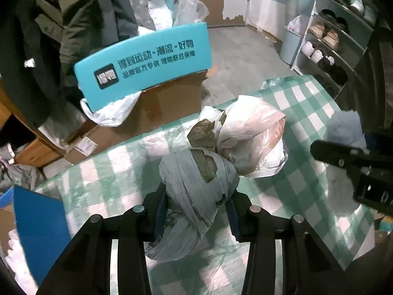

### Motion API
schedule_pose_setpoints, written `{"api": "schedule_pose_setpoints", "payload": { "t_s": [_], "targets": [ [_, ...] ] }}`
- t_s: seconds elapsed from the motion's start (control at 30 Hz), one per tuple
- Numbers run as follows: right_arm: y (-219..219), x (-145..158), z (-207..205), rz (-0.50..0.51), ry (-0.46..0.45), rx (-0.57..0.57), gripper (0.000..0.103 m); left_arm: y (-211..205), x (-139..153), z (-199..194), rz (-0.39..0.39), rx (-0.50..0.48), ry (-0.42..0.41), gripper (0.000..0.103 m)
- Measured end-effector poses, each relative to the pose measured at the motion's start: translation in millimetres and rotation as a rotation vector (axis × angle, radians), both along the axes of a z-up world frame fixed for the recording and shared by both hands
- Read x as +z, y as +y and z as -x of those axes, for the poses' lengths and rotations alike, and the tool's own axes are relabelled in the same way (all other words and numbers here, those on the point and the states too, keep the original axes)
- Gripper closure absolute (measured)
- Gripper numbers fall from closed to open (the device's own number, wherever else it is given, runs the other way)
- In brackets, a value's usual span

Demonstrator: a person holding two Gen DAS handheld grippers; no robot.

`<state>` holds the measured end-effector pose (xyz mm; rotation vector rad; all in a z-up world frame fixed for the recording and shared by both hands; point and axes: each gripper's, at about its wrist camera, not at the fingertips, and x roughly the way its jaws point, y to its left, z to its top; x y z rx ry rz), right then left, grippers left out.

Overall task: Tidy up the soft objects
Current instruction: 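Carry the white bag bundle and light-blue cloth over the box with both tools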

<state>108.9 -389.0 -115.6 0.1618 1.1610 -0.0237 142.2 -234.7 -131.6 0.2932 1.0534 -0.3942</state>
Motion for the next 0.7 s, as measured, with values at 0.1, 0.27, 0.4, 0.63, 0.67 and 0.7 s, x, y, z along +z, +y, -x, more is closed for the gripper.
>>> {"api": "schedule_pose_setpoints", "payload": {
  "t_s": [0.1,0.27,0.4,0.63,0.67,0.7],
  "targets": [
    [4.6,9.3,7.2,0.009,-0.019,0.021,0.059,8.4,6.8,7.7,0.006,0.007,-0.007,0.06],
    [15.5,23.9,15.8,0.015,-0.045,0.051,0.059,27.7,20.4,21.3,0.015,0.035,-0.002,0.06],
    [26.3,36.0,20.7,0.011,-0.068,0.08,0.059,38.7,32.0,31.1,0.018,0.05,-0.011,0.06],
    [42.6,55.5,28.2,-0.003,-0.108,0.126,0.059,58.7,55.7,44.9,0.017,0.084,-0.046,0.06],
    [45.0,58.3,29.4,-0.006,-0.114,0.133,0.059,63.1,58.8,46.9,0.017,0.094,-0.051,0.06],
    [48.3,62.0,30.8,-0.009,-0.123,0.143,0.059,66.3,60.7,48.3,0.015,0.102,-0.056,0.06]
  ]
}}
